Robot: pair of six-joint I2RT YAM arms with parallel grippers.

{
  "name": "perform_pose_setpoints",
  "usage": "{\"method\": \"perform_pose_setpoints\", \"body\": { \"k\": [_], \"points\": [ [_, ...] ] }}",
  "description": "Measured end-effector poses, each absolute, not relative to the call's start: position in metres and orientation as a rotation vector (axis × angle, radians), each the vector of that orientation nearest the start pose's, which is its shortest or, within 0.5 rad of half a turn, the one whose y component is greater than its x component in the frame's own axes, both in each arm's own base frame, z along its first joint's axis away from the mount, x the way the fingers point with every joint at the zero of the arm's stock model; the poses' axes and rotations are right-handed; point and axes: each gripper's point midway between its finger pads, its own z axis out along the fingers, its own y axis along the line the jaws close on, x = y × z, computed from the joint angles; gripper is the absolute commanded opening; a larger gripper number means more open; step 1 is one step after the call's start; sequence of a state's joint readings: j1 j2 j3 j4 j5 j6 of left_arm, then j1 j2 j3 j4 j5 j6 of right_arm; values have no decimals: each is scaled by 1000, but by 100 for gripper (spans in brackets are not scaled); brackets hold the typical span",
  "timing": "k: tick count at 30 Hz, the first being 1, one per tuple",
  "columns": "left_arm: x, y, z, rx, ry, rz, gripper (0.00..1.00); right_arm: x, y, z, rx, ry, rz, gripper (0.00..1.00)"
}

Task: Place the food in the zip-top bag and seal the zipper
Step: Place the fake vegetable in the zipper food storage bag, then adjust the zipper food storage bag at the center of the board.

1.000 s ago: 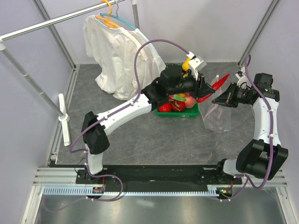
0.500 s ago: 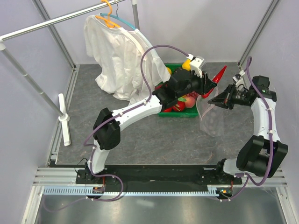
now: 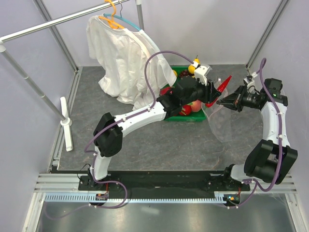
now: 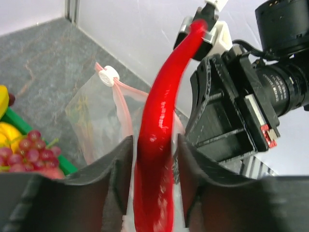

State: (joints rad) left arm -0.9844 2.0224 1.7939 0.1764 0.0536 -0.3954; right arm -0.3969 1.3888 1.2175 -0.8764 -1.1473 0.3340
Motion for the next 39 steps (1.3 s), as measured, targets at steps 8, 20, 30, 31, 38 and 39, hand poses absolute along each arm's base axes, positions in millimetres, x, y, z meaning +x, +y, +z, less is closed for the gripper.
{"method": "perform_pose_setpoints", "body": {
  "k": [8, 20, 30, 31, 38, 39],
  "points": [
    [314, -525, 326, 570, 1661, -1100, 67, 304, 48, 258, 445, 2195, 1415, 0],
    [313, -473, 372, 601, 1718, -1033, 64, 297, 49, 271, 335, 2164, 1351, 0],
    [289, -474, 304, 772, 1944, -1044, 68, 289, 50, 274, 264, 2178, 1307, 0],
    [286, -474, 300, 785, 1958, -1051, 67, 289, 50, 274, 261, 2180, 1303, 0],
    [280, -481, 296, 828, 1971, -1098, 45, 286, 48, 268, 249, 2206, 1260, 0],
    [281, -484, 297, 831, 1968, -1104, 37, 285, 48, 267, 246, 2213, 1250, 0]
  ]
}}
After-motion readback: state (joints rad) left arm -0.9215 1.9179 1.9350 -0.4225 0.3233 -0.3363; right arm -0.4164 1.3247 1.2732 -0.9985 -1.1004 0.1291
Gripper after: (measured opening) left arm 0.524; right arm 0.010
